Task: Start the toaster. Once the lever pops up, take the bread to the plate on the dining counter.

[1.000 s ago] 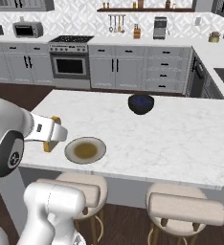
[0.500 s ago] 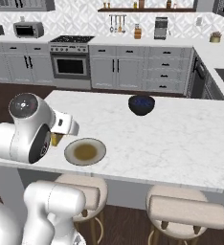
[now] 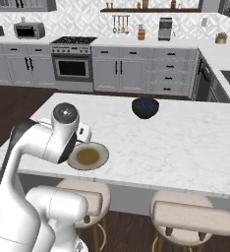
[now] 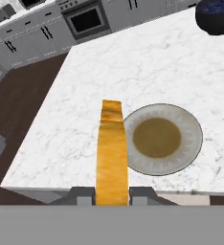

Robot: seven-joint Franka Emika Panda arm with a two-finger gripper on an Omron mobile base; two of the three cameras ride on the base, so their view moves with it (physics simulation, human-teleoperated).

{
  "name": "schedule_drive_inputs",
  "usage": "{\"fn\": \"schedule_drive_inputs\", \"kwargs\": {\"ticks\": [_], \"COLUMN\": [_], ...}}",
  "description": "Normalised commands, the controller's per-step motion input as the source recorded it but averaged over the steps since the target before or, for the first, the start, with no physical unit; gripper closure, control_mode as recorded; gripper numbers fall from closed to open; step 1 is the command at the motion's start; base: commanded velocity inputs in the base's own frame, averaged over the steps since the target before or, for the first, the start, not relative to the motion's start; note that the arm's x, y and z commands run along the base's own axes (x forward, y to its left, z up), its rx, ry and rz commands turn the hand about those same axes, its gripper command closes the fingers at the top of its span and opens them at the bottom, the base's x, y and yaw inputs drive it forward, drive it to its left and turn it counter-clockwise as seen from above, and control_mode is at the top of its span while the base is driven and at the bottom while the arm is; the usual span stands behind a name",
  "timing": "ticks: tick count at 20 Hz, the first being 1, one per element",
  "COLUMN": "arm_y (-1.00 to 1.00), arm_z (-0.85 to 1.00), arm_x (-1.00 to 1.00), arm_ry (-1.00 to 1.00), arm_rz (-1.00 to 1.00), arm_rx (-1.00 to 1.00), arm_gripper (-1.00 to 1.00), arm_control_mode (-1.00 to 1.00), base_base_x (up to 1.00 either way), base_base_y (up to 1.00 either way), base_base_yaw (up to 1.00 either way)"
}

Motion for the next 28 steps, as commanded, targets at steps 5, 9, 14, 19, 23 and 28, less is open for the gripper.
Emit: {"fn": "schedule_drive_inputs", "kwargs": {"ticks": [5,9,14,19,23,28], "arm_y": [-0.01,0.0,0.0,0.0,0.0,0.0], "arm_z": [-0.57,-0.57,-0.53,-0.43,-0.16,-0.16], "arm_x": [0.46,0.51,0.43,0.36,0.37,0.28], "arm_ry": [0.01,0.0,0.0,0.0,0.0,0.0], "arm_rz": [0.05,0.06,0.06,0.04,0.01,0.0], "arm_rx": [0.15,0.1,0.04,0.04,0.02,0.0], "arm_gripper": [1.0,1.0,1.0,1.0,1.0,1.0], "arm_control_mode": [-1.0,-1.0,-1.0,-1.0,-1.0,-1.0], "base_base_x": [0.0,0.0,0.0,0.0,0.0,0.0], "base_base_y": [0.0,0.0,0.0,0.0,0.0,0.0], "base_base_yaw": [0.0,0.0,0.0,0.0,0.0,0.0]}}
